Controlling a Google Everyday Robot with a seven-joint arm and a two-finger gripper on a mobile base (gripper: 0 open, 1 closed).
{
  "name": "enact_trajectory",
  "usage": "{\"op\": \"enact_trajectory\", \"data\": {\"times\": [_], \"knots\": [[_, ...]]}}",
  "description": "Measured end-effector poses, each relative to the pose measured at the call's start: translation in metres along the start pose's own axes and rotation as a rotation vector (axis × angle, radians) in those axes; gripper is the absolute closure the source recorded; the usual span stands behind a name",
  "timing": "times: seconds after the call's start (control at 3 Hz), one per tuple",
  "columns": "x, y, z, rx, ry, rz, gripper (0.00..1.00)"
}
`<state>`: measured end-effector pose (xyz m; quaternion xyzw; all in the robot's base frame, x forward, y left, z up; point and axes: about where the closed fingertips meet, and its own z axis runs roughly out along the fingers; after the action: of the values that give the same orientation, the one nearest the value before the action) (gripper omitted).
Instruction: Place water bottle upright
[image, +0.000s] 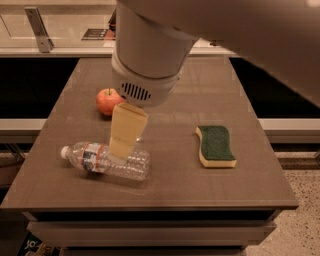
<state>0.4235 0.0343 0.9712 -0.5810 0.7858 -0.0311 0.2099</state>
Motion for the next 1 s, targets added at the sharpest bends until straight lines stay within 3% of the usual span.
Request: {"op": "enact_trajectory", "data": {"times": [0.33, 1.0], "knots": [[-0.015, 0.002, 0.015, -0.027, 0.013, -0.031, 0.0], [-0.034, 0.005, 0.071, -0.144, 0.053, -0.069, 0.0]]}}
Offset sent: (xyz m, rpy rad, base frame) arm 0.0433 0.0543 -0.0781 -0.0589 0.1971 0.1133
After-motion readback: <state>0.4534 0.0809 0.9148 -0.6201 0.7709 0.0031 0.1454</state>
